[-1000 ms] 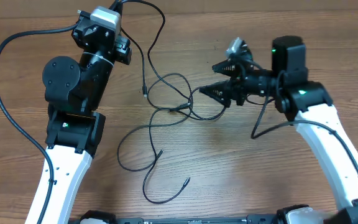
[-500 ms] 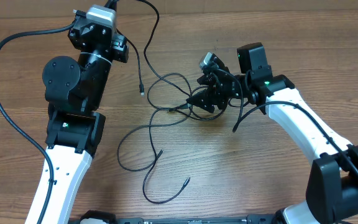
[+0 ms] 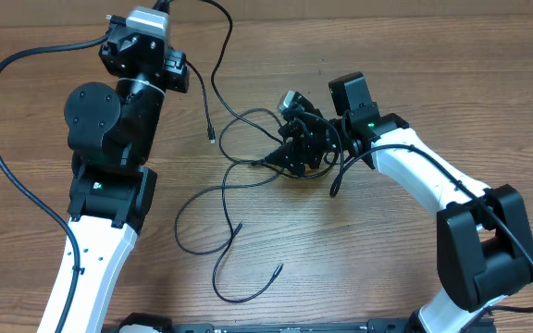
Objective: Untangle cables
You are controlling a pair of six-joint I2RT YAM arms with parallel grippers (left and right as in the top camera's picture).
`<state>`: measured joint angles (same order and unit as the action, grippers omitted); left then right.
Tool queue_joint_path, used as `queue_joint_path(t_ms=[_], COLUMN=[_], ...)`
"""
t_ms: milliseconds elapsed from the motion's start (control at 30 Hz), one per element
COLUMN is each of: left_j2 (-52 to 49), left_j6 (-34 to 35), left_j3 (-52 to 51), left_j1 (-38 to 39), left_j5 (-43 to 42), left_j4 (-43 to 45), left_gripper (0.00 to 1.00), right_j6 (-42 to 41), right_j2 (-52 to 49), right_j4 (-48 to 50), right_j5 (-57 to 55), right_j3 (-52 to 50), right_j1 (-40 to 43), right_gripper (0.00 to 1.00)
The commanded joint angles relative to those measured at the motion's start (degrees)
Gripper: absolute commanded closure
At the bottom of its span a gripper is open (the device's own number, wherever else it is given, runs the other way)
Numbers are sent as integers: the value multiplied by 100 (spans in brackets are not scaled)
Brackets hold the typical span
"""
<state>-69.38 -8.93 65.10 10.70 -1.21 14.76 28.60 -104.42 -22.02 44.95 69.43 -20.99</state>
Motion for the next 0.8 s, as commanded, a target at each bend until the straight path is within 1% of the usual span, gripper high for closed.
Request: queue_joint_path(t_ms=[0,367,533,633,700,767], left_j2=[72,72,61,61,61,61], left_j6=[-7,-4,-4,-2,-2,-2], left_j3=[72,72,72,72,72,72], left_j1=[-68,-72,-72,-72,-72,-72], left_j5=[323,337,337,380,485,503], left_j4=[26,46,11,-13,-17,-20], left_gripper=[96,96,96,96,96,96], right_j6=[46,46,48,46,46,46], right_j2=[-9,-299,-352,-393,-455,-520], right_j4=[26,98,225,247,245,247], right_j5=[4,7,4,7,7,7], right_j3=[105,103,103,103,103,103], right_j1=[7,7,7,4,4,4], right_gripper=[28,29,35,44,54,61])
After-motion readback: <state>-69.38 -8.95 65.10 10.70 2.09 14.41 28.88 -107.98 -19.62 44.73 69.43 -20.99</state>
